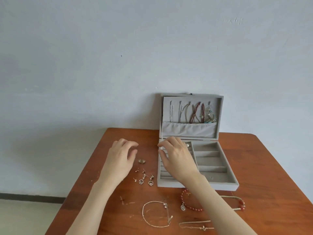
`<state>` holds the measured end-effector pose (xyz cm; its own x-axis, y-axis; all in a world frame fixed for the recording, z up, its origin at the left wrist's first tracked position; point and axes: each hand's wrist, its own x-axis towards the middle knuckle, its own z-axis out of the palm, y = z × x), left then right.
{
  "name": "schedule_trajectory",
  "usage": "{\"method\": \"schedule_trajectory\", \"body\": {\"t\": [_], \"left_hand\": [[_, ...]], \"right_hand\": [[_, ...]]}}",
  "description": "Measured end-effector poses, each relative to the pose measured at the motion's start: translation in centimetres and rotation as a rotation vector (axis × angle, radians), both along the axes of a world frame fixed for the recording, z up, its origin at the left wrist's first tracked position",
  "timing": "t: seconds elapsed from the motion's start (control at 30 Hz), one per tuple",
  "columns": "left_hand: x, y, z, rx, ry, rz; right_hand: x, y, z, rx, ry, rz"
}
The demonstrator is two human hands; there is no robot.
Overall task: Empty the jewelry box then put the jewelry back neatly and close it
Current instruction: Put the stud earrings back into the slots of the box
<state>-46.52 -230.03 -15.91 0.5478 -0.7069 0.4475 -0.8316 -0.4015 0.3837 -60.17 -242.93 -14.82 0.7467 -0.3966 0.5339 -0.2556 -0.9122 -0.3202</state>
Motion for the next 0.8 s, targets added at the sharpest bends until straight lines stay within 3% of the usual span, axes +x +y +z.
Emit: {"method": "schedule_trajectory", "body": {"t": [0.2,0.33,0.47,0.8], "left_hand": [[3.3,2.3,-1.7,0.037,0.255,0.155],[3.9,2.7,-1.5,0.038,0.35,0.164],[3.6,2.9,-1.4,0.062,0.39,0.119],[3.0,2.4,-1.5,0.065,0.35,0.128]], "right_hand": [[3.5,3.1,-0.4,0.022,0.113,0.136],[6.1,4.6,-1.0,0.041,0.286,0.077],[7.6,5.2,-1.6,0.082,0.369,0.02],[8.3,5.6,-1.7,0.165,0.338,-0.004]]}}
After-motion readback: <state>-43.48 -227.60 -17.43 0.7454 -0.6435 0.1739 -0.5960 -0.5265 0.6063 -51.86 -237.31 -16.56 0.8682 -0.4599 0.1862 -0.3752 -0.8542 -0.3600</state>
